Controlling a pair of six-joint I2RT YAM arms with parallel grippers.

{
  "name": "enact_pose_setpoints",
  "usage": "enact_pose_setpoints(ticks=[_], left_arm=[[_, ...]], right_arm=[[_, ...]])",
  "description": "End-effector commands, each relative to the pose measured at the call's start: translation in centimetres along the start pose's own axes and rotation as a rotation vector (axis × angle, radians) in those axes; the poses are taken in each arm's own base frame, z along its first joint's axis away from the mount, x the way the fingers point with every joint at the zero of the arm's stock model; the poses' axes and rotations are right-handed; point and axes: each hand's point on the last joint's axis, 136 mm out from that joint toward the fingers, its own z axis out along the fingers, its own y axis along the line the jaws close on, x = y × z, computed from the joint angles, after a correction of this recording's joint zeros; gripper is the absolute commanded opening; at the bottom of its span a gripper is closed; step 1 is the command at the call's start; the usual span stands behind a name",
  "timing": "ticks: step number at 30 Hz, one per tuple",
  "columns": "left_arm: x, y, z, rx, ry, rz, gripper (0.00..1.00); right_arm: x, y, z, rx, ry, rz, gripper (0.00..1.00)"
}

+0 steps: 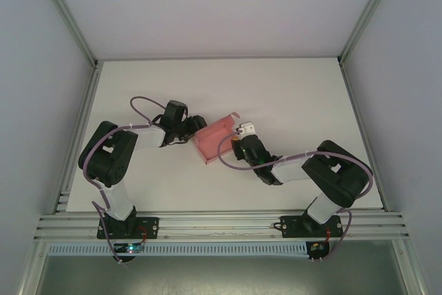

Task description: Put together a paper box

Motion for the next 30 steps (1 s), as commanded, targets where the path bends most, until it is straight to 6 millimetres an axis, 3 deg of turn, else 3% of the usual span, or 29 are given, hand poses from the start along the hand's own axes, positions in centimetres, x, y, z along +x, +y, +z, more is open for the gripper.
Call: enact_pose_setpoints(ticks=[1,3,10,13,16,22,26,30], left_arm=[[0.6,-0.2,0.6,0.004,0.016,0.033,0.54],[0.5,-0.5,0.5,0.003,0.013,0.051,0.55],[-0.7,-1.6,0.0,-0.027,-0.012,0.145,0.6],[-1.8,-2.4,-0.5,-0.054,-0.033,0.187,0.63],[-3.7,-3.0,-2.0,-0.125,-0.106,0.248,0.69],[-7.6,-3.9,-7.6,-0.292,-0.288,0.312,0.76],[-8.0,-4.9,-10.6,-0.291,-0.355,0.35,0.81],[-6.9,-6.1,-12.4,-0.218,-0.356,0.39,0.84]], right_arm=[[0.4,1.0,0.0,-0.033,0.03,0.001,0.36],[0.4,1.1,0.0,-0.034,0.028,0.0,0.32],[0.7,1.3,0.5,-0.033,0.05,0.001,0.3],[0.8,0.9,0.7,0.005,0.075,-0.003,0.2],[1.1,0.0,0.8,0.055,0.092,0.011,0.14],[1.3,-2.8,-0.4,0.264,0.144,0.144,0.1],[1.5,-1.5,-0.4,0.25,0.161,0.208,0.13],[1.2,-0.7,-0.3,0.223,0.17,0.221,0.17]])
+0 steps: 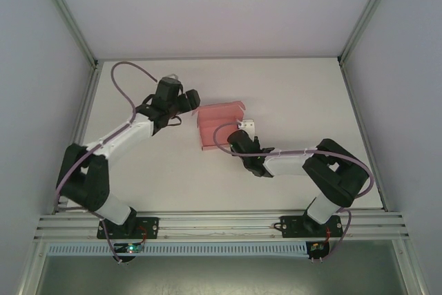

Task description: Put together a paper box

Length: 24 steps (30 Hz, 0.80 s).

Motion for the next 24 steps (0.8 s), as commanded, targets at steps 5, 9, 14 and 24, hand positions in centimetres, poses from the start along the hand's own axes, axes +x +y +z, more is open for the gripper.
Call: enact_pose_setpoints(ticks=[5,9,14,24], left_arm=[[1.4,0.2,-1.7,0.015,0.04,0.053,0.84],[1.4,-0.3,-1.2,0.034,0.053,0.092,0.82],[2.8,-3.7,-0.1,0.238,0.109,0.234,0.79],[4.3,-5.4,2.8,0.308,0.219,0.327,0.63]], right_arm=[[-0.5,0.2,-1.2,0.005,0.005,0.007,0.27],[-3.2,0.6,-2.6,-0.024,-0.065,-0.039,0.36],[-7.5,0.1,-4.1,-0.067,-0.146,-0.075,0.46],[-11.7,-1.9,-2.0,-0.097,-0.134,-0.101,0.48]])
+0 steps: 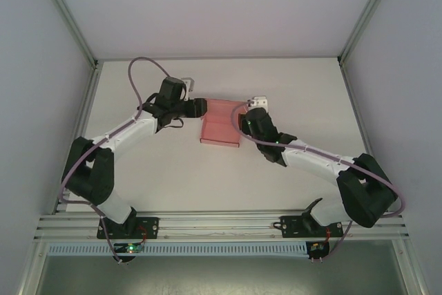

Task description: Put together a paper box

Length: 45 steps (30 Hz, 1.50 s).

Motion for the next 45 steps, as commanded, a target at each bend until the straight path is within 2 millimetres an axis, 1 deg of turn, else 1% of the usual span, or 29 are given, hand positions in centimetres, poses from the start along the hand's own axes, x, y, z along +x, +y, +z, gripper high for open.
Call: enact_pose_setpoints(ticks=[1,2,4,7,8,13,16,17,21,22,23,25,26,27,28,30,32,34,39,40,42,45], left_arm=[[-0.6,-2.3,0.2,0.084,0.005,0.097,0.62],[-0.6,-2.3,0.5,0.082,0.011,0.097,0.62],[-0.6,-2.2,0.9,0.077,0.026,0.103,0.58],[-0.5,-2.3,1.5,0.087,0.044,0.109,0.52],[-0.5,-2.5,1.7,0.096,0.047,0.11,0.49],[-0.2,-2.8,2.3,0.109,0.07,0.117,0.44],[0.1,-2.6,2.5,0.089,0.081,0.122,0.44],[0.2,-2.3,2.5,0.073,0.084,0.119,0.43],[0.4,-1.9,2.4,0.046,0.089,0.124,0.39],[0.6,-1.8,2.5,0.038,0.093,0.125,0.37],[0.5,-1.7,2.4,0.031,0.094,0.125,0.32],[0.7,-1.6,2.5,0.016,0.101,0.127,0.25],[0.6,-1.4,2.5,0.003,0.1,0.129,0.18],[0.7,-1.4,2.5,-0.004,0.101,0.13,0.13],[0.6,-1.4,2.6,-0.018,0.101,0.125,0.09],[0.5,-1.3,2.8,-0.041,0.1,0.115,0.06],[0.3,-1.8,3.2,-0.044,0.087,0.089,0.04],[0.1,-2.7,3.3,-0.041,0.07,0.054,0.01],[-2.3,-4.2,3.3,-0.031,-0.028,-0.046,0.0],[-2.7,-4.1,3.3,-0.033,-0.046,-0.083,0.0],[-3.1,-4.4,3.7,-0.018,-0.068,-0.137,0.0],[-2.8,-4.5,4.5,0.011,-0.087,-0.201,0.0]], right_arm=[[-0.1,0.4,1.4,-0.06,0.036,-0.037,0.47],[-0.3,0.4,1.8,-0.067,0.039,-0.029,0.47],[-0.3,0.5,2.3,-0.084,0.049,-0.033,0.46],[-0.1,1.3,2.9,-0.115,0.065,-0.046,0.42],[-0.1,1.4,3.1,-0.122,0.065,-0.043,0.4],[-0.3,1.9,3.3,-0.146,0.062,-0.044,0.35],[-0.4,2.2,3.3,-0.161,0.06,-0.047,0.26],[-0.3,2.1,3.2,-0.16,0.062,-0.045,0.2],[-0.2,1.7,3.2,-0.139,0.066,-0.042,0.1],[-0.1,1.5,3.3,-0.132,0.068,-0.042,0.09],[0.0,1.4,3.3,-0.128,0.07,-0.042,0.07],[0.0,1.4,3.2,-0.125,0.069,-0.041,0.07],[0.0,1.4,3.2,-0.126,0.068,-0.039,0.06],[-0.1,1.5,3.1,-0.131,0.065,-0.036,0.05],[-0.1,1.5,3.1,-0.132,0.062,-0.029,0.05],[-0.1,1.8,3.0,-0.144,0.061,-0.008,0.03],[0.0,2.4,2.9,-0.161,0.054,0.022,0.01],[0.0,3.1,2.9,-0.159,0.036,0.043,0.0],[0.1,4.2,2.3,-0.134,-0.013,0.068,0.0],[0.3,4.1,2.3,-0.125,-0.024,0.101,0.0],[0.8,4.6,2.5,-0.149,-0.049,0.154,0.0],[2.3,5.6,3.0,-0.199,-0.038,0.214,0.0]])
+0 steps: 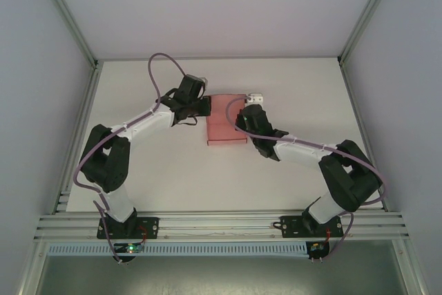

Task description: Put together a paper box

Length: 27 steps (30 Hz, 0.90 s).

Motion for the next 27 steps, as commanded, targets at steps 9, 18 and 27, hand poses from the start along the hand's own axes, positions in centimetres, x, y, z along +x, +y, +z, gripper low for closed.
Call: enact_pose_setpoints(ticks=[9,18,27], left_arm=[[1.6,-4.0,1.6,0.17,-0.154,-0.004,0.0],[8.3,-2.4,0.7,0.211,-0.202,0.108,0.0],[13.3,-1.0,0.2,0.223,-0.208,0.158,0.03]], right_arm=[[6.1,3.3,-0.7,-0.181,0.048,0.062,0.0],[8.6,2.8,-3.7,-0.212,0.008,-0.087,0.0],[12.2,2.5,-5.3,-0.213,0.06,-0.198,0.0]])
